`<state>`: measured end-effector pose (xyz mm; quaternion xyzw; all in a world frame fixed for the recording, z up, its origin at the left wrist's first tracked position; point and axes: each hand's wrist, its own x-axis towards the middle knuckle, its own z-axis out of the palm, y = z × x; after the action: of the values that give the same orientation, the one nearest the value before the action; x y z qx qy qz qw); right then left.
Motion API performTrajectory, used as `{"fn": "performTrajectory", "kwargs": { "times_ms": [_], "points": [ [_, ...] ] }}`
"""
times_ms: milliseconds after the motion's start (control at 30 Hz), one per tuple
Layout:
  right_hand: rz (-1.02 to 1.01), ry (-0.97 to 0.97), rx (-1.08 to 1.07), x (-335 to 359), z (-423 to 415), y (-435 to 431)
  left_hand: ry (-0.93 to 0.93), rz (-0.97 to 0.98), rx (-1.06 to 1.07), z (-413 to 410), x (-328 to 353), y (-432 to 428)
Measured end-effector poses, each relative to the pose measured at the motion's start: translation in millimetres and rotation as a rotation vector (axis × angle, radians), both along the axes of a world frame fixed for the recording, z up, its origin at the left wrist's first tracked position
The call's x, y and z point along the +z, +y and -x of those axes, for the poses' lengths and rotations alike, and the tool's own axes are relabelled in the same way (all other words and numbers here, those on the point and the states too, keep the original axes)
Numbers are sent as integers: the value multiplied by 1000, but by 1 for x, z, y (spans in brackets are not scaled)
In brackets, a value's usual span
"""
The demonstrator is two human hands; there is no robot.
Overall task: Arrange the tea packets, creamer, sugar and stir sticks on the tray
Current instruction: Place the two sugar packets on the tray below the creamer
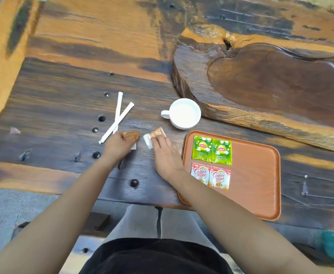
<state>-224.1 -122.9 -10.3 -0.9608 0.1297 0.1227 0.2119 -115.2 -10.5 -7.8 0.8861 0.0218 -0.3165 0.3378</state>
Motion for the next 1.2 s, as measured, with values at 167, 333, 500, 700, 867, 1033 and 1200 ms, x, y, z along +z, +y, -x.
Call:
{"fn": "performTrajectory", "kwargs": {
  "times_ms": [167,333,500,700,867,1033,1200],
  "points": [
    [25,-46,-26,-7,-12,1,237,269,126,0,5,26],
    [10,-37,-12,-11,-6,1,280,311,128,4,11,31],
    [66,-33,-277,-14,1,11,295,313,107,11,11,22],
    [-137,120,-461,-12,-1,19,320,248,114,17,9,17],
    [-476,167,-658,-4,5,16,277,204,110,23,11,22],
    [-999,42,-937,30,37,5,318,225,100,32,16,21],
    [-729,-91,-1040,41,118,-32,287,276,107,45,24,5]
  ]
}}
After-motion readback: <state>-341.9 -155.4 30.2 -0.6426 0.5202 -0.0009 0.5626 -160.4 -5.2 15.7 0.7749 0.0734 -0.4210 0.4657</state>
